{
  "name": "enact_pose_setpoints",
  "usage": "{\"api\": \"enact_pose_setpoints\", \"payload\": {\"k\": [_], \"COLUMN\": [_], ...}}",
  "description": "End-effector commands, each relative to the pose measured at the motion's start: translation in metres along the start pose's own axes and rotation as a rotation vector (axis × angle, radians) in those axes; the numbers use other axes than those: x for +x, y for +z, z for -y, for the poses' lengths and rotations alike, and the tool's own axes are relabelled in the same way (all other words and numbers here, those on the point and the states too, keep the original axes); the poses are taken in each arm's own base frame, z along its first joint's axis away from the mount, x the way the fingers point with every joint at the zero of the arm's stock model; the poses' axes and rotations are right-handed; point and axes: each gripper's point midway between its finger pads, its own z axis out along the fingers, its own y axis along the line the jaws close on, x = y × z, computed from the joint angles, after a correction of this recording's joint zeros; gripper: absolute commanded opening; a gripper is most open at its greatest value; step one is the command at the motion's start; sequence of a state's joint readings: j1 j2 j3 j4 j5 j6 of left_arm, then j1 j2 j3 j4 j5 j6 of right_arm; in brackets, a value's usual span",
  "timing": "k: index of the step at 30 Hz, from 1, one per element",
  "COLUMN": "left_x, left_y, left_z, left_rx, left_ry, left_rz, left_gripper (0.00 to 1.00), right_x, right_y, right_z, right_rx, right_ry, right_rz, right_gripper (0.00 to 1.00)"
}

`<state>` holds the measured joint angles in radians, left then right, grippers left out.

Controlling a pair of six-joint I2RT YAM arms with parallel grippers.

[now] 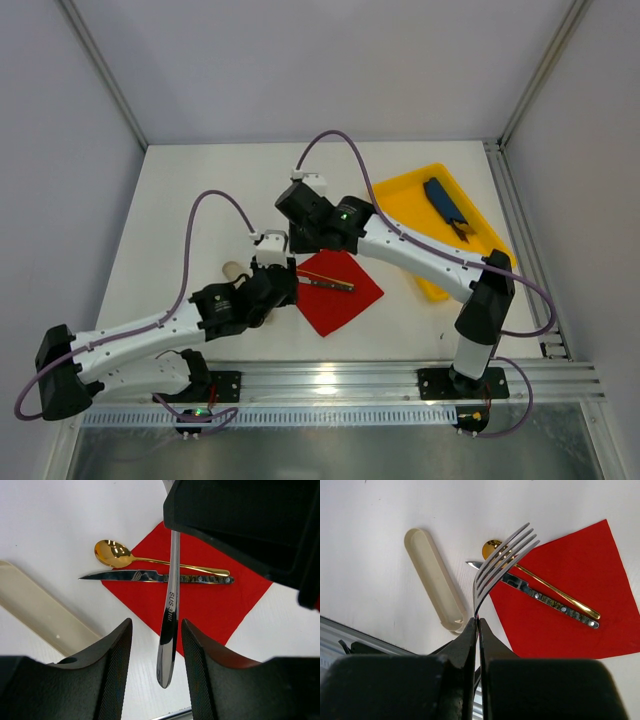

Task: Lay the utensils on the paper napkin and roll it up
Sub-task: Place the utensils on the napkin.

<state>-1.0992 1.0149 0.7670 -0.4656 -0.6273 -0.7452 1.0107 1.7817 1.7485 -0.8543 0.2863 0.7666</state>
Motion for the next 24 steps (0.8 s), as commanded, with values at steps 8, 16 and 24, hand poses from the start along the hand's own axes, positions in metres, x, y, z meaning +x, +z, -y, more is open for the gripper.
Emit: {"api": "enact_pose_setpoints", "payload": {"k": [8,16,24], "left_x": [-0.0172,-0.0165,-0.0139], "left_y": [0.0037,0.0051,0.0040], "left_z": [0.0112,0.0097,0.0065], "left_rx": [0.007,-0.012,-0.021], "left_ry": [0.007,-0.011,-0.046], "left_rz": [0.054,0.058,0.056], "left_gripper": [0.34,0.08,0.00], "right_x": [-0.0162,-0.0153,-0.0146], "right_y": [-0.0123,-0.0107,-0.0114], "right_z": [-0.0143,-0.0130,-0.0144], "right_rx": [-0.004,0.017,-0.005], "right_ry": [0.042,0.041,-0.013], "right_rz": [0.031,0.024,0.019], "right_gripper": [0.03,0.04,0.12]}}
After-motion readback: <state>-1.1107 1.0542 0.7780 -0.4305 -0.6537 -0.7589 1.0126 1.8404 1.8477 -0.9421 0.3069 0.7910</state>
